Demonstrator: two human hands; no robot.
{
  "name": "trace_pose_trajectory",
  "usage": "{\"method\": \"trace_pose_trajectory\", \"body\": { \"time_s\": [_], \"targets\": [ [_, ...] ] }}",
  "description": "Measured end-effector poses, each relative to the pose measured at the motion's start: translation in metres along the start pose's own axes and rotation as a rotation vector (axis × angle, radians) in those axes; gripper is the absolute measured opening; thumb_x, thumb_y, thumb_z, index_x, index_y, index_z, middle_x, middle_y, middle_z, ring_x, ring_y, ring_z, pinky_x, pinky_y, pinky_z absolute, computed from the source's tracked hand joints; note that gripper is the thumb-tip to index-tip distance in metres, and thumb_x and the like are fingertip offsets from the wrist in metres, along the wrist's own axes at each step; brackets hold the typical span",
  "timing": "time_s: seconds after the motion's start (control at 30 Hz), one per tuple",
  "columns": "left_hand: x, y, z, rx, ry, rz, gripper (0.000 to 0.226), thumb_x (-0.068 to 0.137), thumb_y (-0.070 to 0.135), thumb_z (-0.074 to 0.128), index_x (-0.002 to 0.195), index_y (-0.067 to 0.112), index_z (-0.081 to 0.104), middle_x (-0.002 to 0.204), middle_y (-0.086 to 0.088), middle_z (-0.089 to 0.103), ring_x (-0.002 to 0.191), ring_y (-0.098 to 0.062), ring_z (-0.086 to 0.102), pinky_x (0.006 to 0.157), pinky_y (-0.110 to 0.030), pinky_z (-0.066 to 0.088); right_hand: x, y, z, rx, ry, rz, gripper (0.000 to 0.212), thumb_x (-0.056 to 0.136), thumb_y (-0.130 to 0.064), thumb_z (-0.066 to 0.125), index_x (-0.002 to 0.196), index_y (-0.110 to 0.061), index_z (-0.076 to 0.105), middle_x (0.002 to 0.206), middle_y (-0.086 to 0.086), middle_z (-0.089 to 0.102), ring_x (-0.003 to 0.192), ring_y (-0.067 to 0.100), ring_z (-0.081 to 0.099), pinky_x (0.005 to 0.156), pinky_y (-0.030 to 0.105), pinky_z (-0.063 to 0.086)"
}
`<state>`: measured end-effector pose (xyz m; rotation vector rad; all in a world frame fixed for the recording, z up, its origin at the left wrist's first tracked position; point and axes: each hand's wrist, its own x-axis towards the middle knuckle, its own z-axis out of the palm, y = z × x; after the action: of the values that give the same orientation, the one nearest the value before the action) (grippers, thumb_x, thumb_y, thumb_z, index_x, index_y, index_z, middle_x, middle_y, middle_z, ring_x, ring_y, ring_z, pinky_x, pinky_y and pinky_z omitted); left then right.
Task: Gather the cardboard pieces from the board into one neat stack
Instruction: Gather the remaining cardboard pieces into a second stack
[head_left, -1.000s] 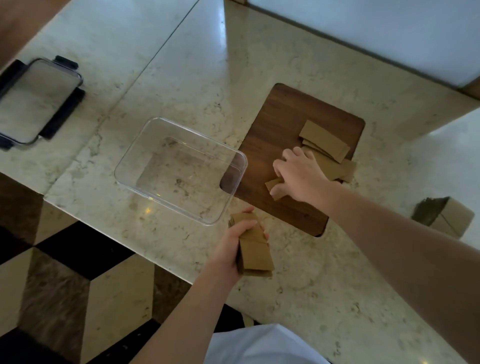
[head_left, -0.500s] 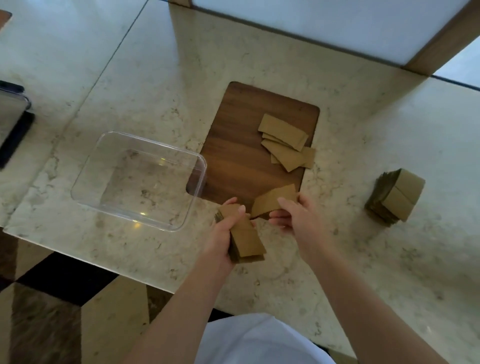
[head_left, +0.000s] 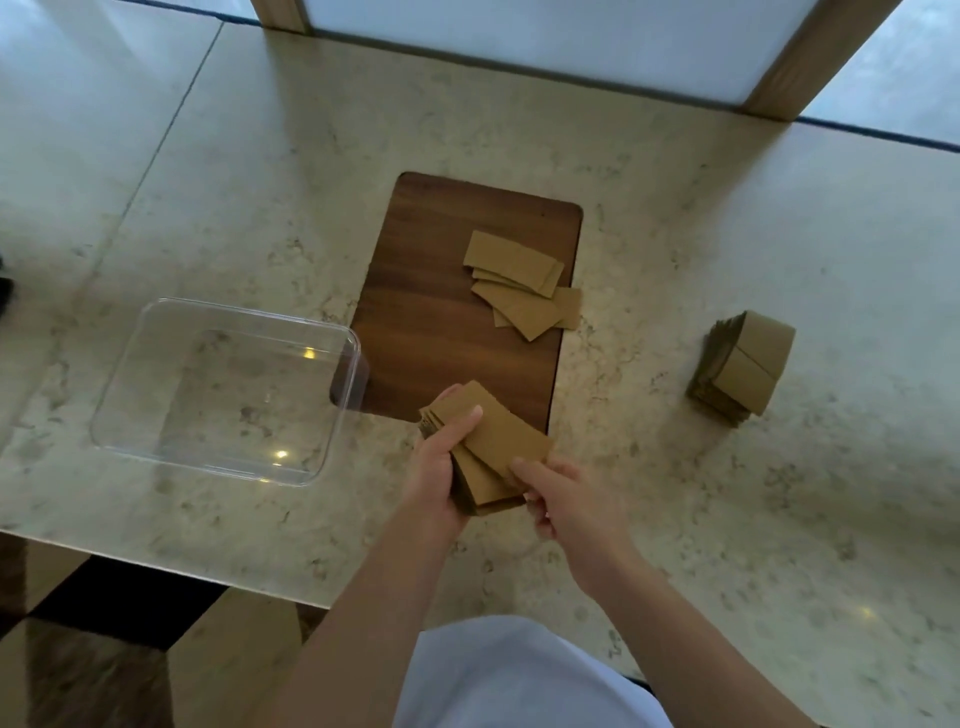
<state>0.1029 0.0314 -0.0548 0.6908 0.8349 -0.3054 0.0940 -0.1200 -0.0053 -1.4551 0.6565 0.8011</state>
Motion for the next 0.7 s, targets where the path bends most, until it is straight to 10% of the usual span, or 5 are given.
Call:
{"method": "trace_pose_trajectory", "body": {
  "time_s": [0.2,0.47,0.7],
  "targets": [
    [-0.005,0.001,-0.003,0.025,-0.140,0.010,0.050,0.074,0.012,0.069,0.120,0.033,0.072,0.109,-0.017,0.065,0.074,-0.029,0.075,0.061,-0.045,0.060,-0.004,-0.015,-0.008,-0.191,-0.056,-0.014,0.028,0.088,-0.038,0.078,0.077,-0.018,0.061,0.060,-0.006,0.053,0.049,0.007,0.046,0.047,0.021,0.035],
    [-0.012,-0.001,0.010,0.142,-0.197,-0.031,0.047,0.077,0.014,0.076,0.120,0.031,0.073,0.111,-0.022,0.069,0.083,-0.033,0.077,0.065,-0.043,0.061,0.005,-0.033,0.000,-0.413,0.016,-0.083,0.041,0.088,-0.050,0.075,0.092,-0.011,0.064,0.094,0.009,0.072,0.080,0.018,0.065,0.068,0.032,0.050],
    [-0.013,0.000,0.008,0.145,-0.149,-0.040,0.039,0.079,0.022,0.080,0.116,0.033,0.076,0.110,-0.017,0.078,0.090,-0.033,0.077,0.070,-0.043,0.062,0.008,-0.037,-0.002,-0.384,0.021,-0.032,0.046,0.102,-0.050,0.054,0.095,-0.006,0.067,0.083,0.008,0.061,0.071,0.018,0.056,0.062,0.032,0.043]
  ]
}}
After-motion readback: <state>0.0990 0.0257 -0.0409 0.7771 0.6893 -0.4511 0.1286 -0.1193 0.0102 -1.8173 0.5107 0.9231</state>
